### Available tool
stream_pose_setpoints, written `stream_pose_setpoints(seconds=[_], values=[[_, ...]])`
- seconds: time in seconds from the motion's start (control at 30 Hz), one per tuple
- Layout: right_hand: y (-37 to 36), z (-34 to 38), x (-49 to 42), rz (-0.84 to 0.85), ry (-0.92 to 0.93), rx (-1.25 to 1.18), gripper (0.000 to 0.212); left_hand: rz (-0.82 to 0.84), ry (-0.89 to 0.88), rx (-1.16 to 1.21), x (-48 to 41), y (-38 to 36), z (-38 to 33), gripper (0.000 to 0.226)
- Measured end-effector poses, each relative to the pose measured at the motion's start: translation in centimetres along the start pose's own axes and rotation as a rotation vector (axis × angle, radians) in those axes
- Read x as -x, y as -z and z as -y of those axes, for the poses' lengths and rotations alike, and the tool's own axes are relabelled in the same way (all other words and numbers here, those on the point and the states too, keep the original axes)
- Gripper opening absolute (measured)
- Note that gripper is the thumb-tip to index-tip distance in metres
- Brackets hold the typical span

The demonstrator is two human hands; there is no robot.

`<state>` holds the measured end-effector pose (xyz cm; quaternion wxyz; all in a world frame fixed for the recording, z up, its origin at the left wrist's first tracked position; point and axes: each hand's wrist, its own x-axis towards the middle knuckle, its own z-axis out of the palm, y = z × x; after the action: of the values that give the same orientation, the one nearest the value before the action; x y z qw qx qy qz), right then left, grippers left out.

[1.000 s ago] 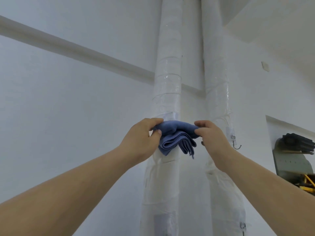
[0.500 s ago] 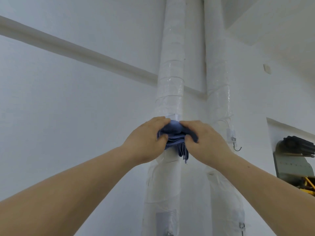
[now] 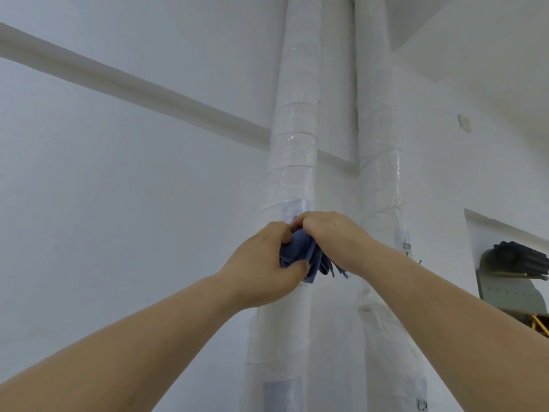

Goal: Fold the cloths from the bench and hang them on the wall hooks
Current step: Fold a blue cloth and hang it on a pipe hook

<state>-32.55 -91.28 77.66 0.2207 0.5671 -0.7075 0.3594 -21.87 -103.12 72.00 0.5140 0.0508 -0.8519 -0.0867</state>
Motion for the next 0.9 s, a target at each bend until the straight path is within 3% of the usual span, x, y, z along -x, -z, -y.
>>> stream_pose_setpoints(seconds=[0.1,0.2,0.3,0.4,0.67,0.77,0.9], values=[[0.5,-0.2,-0.6,-0.008,-0.143,-0.263,0.021,0.009,0.058,0.126,0.0,0.1,0.2,0.03],[0.9,-0.8,-0.2,-0.015,-0.215,-0.512,0.03,0.006,0.081,0.194,-0.2,0.2,-0.3,0.028],[0.9,-2.0,1.1,-0.153,-0.142,-0.459,0.035,0.031,0.035,0.137,0.1,-0.3,-0.7,0.038],[0.7,-3.1,2.1,-0.256,-0.124,-0.375,0.025,0.033,0.018,0.119,0.4,-0.3,-0.5,0.037],[-2.2,-4.4,3.2,-0.255,-0.152,-0.508,0.028,-0.023,-0.006,0.164,1.1,-1.1,-0.4,0.039],[-2.0,-4.2,3.2,-0.23,-0.196,-0.51,0.031,0.013,-0.022,0.16,1.4,-0.6,-1.3,0.049],[0.0,-2.8,3.1,-0.162,-0.199,-0.444,0.034,0.082,-0.009,0.047,0.5,1.0,-1.5,0.04]])
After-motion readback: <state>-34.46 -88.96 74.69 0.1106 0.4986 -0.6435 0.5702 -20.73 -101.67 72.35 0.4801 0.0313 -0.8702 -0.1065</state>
